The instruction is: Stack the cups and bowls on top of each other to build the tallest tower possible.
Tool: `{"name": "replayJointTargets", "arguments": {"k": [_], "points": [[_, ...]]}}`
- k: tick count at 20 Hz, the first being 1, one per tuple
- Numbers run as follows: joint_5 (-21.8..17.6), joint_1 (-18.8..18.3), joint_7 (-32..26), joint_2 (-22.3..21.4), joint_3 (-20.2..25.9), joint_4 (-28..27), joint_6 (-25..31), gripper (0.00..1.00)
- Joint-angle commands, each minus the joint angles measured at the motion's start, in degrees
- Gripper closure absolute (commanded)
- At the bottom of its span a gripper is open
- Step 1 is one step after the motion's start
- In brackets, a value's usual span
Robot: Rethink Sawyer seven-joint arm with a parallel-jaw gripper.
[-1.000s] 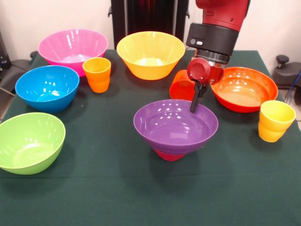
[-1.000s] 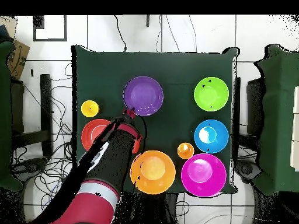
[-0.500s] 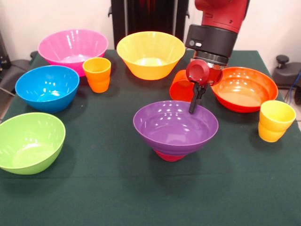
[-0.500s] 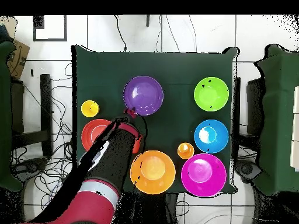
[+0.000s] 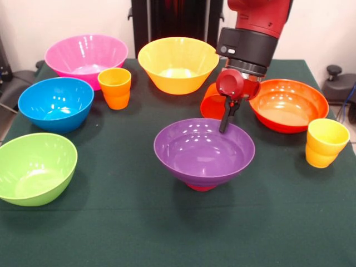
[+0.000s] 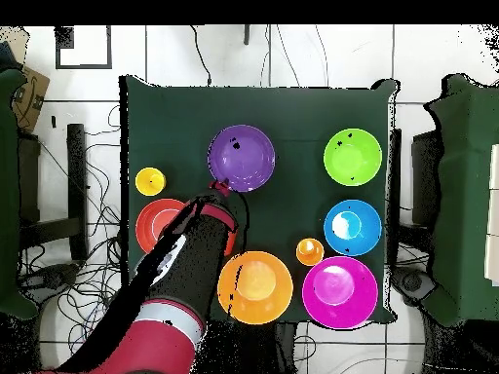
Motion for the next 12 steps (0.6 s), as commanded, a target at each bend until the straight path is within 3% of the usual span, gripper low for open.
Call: {"name": "replayJointTargets", "arguments": {"k": [1, 12], "points": [[-4.37, -2.18, -5.73, -2.02, 7.66, 0.40, 8.18, 1.00], [-4.91, -1.51, -3.25, -0.77, 7.38, -0.76, 9.18, 1.00]]}}
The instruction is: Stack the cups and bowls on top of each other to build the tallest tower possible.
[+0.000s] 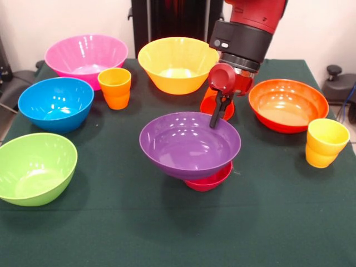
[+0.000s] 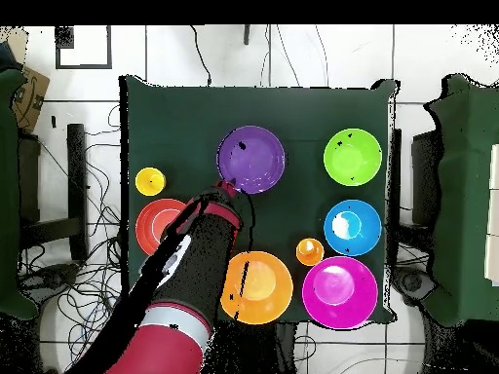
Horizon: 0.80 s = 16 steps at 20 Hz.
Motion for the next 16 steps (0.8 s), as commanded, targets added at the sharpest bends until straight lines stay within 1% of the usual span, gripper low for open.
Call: {"name": "replayJointTargets", "arguments": {"k": [1, 4, 16], "points": [[-2.80, -0.45, -2.57, 1.41, 7.05, -1.04, 5.63, 1.00], [-2.26, 0.96, -0.19, 3.60, 6.06, -2.33, 4.89, 1.00], [-2.34, 1.34, 0.28, 3.30, 6.10, -1.74, 3.57, 1.00]]}}
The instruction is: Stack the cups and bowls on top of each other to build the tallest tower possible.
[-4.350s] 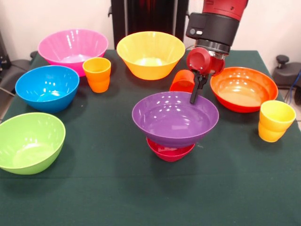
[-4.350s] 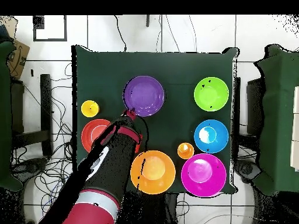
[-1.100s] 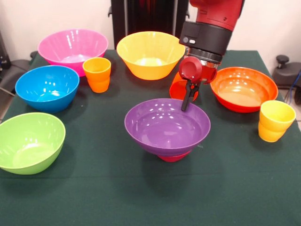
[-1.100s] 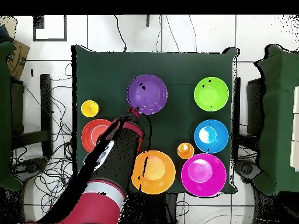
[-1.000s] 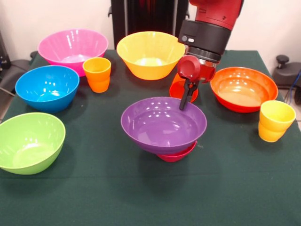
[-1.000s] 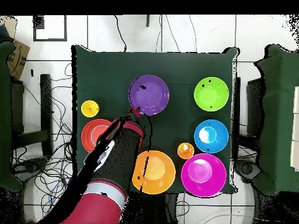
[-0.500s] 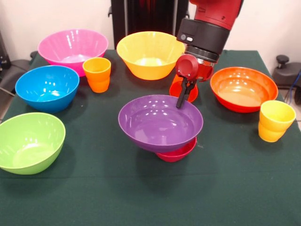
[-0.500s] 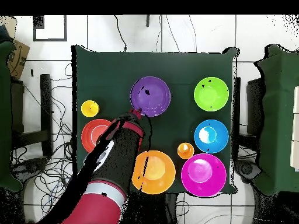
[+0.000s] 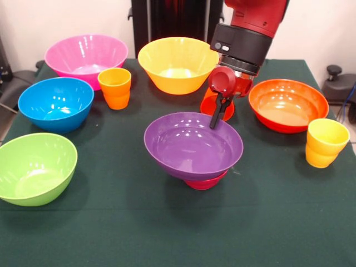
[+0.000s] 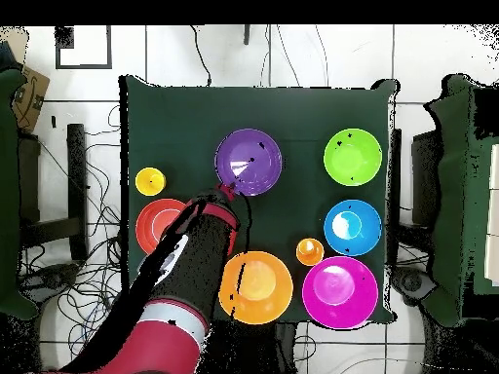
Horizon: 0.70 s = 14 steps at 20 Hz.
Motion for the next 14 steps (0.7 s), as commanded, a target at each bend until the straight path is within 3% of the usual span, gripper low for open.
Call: {"name": "replayJointTargets", "arguments": {"k": [1, 14], "points": [[-2.31, 0.86, 0.32, 2.07, 6.03, -1.71, 3.00, 1.00], [-2.24, 1.29, -0.22, 0.24, 6.29, -0.85, 3.39, 1.00]]}}
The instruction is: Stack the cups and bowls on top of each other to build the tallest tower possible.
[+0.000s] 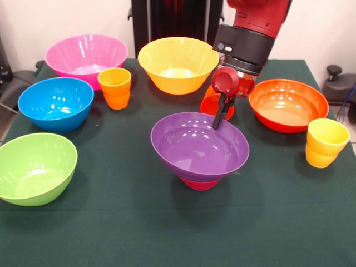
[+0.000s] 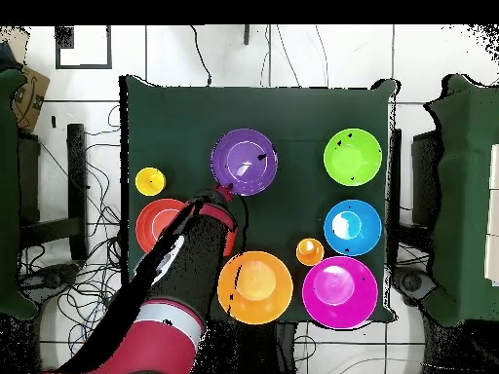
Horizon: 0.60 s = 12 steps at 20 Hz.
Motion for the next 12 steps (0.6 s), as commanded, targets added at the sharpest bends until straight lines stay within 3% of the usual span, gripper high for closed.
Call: {"name": "replayJointTargets", "arguments": {"k": [1, 12], "points": [[-2.30, 0.71, -0.12, 0.16, 6.24, -0.89, 3.17, 1.00], [-3.04, -3.20, -2.15, -0.83, 11.24, 1.18, 1.68, 1.00]]}}
